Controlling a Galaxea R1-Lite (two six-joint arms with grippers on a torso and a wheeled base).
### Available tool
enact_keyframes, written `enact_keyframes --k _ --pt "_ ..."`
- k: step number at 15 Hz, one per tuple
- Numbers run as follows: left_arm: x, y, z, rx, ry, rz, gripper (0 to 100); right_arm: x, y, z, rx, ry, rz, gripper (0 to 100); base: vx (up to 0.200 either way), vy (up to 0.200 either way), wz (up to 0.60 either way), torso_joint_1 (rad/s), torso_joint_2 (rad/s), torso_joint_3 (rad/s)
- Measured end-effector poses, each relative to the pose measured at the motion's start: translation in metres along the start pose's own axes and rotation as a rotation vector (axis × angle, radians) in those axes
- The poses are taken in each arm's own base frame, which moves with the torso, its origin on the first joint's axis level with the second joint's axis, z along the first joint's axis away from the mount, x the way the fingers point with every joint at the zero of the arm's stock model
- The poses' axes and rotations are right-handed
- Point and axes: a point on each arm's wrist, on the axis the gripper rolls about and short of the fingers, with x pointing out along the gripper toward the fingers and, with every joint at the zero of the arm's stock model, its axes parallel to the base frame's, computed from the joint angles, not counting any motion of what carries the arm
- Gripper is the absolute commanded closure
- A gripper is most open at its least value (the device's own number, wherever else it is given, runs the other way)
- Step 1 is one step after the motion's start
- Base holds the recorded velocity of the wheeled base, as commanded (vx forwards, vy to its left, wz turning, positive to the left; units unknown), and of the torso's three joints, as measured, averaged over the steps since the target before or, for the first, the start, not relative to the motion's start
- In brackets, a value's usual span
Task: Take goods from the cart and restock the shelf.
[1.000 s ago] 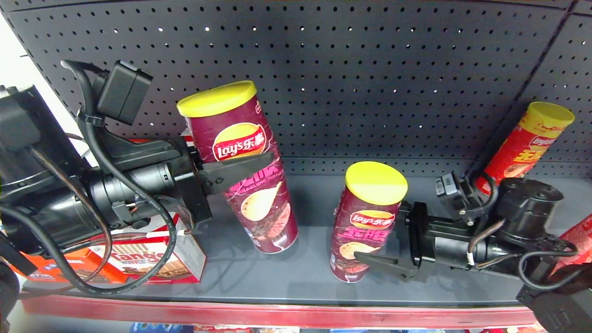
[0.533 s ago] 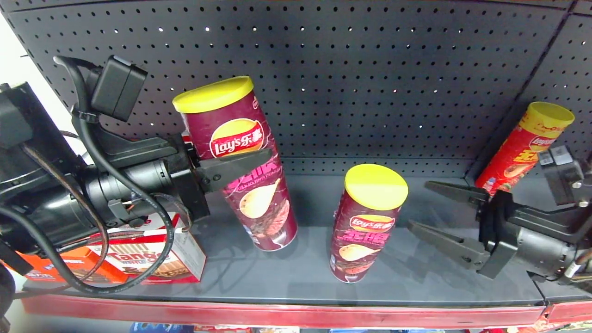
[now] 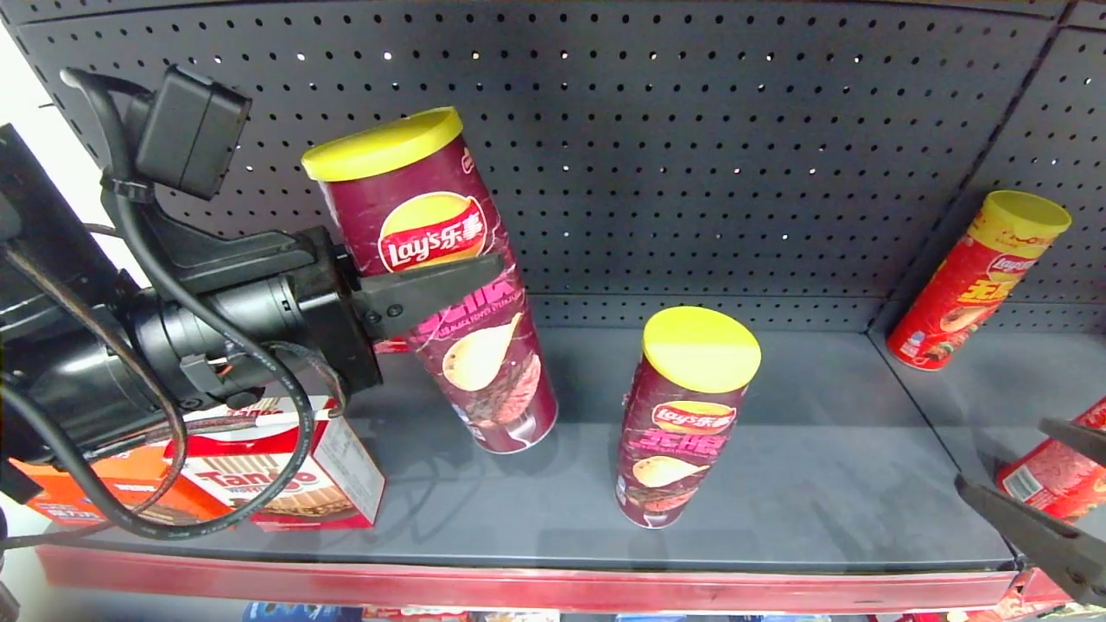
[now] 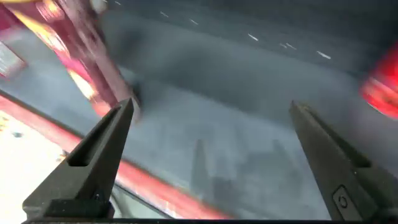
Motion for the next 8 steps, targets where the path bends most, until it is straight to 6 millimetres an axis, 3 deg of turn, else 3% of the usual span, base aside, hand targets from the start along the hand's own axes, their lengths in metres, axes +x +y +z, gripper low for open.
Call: enact_keyframes --k 3,8 --pt "0.000 -0.001 0.001 0.004 -0.005 -0.001 100 -0.039 -0.006 -0.041 -0.010 0.013 -0.141 0 0.000 0.000 0.00 0.000 0.00 0.000" --pt "-0.004 -0.003 0.002 0.005 -0.005 -0.006 100 -0.063 -0.011 -0.094 -0.017 0.145 -0.356 0 0.000 0.000 0.00 0.000 0.00 0.000"
